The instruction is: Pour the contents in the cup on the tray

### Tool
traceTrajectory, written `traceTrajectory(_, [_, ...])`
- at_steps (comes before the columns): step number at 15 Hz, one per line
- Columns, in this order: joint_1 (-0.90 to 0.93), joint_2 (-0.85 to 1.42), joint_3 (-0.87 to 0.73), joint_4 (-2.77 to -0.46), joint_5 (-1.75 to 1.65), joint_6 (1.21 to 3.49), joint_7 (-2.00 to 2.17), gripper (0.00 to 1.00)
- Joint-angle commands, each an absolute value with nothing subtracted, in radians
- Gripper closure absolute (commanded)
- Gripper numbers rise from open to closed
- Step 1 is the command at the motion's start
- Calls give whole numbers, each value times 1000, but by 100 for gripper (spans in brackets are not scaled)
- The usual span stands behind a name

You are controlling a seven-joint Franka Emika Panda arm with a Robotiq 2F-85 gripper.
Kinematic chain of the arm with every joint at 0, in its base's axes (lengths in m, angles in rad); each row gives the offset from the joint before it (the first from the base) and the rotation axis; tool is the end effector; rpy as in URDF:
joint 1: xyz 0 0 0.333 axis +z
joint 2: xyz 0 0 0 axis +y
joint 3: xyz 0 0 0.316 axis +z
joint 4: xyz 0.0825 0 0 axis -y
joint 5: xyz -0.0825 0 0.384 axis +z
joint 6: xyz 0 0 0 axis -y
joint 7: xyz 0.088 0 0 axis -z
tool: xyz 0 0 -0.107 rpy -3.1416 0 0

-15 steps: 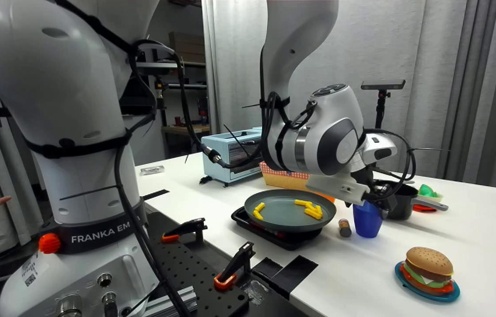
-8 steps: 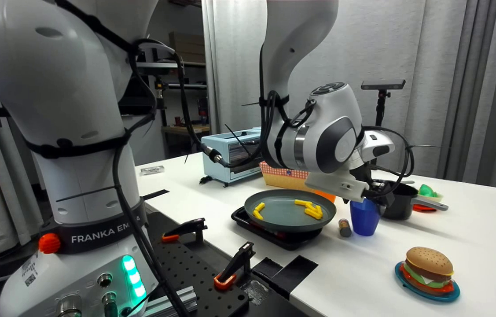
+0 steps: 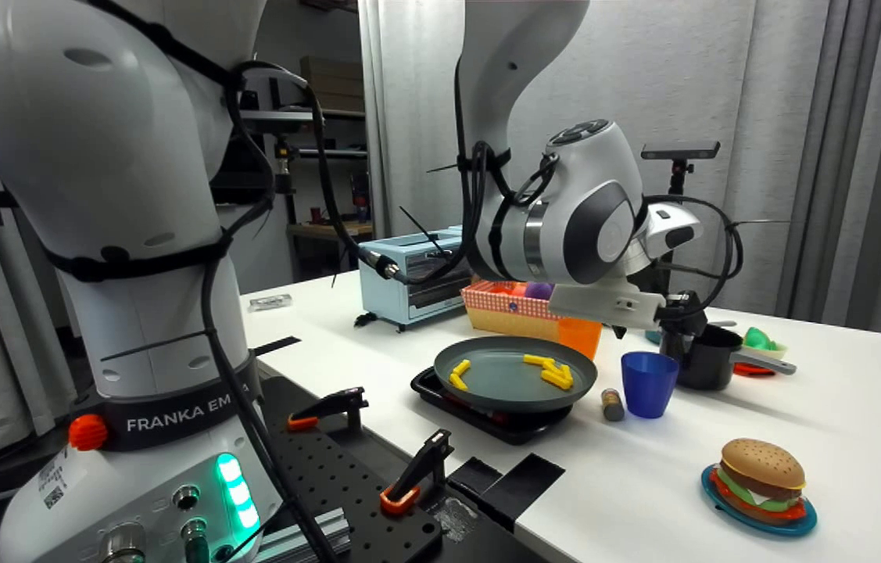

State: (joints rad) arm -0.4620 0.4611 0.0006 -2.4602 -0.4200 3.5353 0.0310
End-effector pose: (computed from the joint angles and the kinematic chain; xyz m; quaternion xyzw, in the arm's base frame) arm 0.4718 -0.1789 0.1835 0.9548 -0.0259 0.2927 0.0454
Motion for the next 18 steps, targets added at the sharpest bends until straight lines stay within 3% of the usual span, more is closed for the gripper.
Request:
traceTrajectory(1, [-459,382,9,-2515,-416,3558,-5,0])
traceTrajectory(18, [-475,18,156,-2773,-601,3485,194,0])
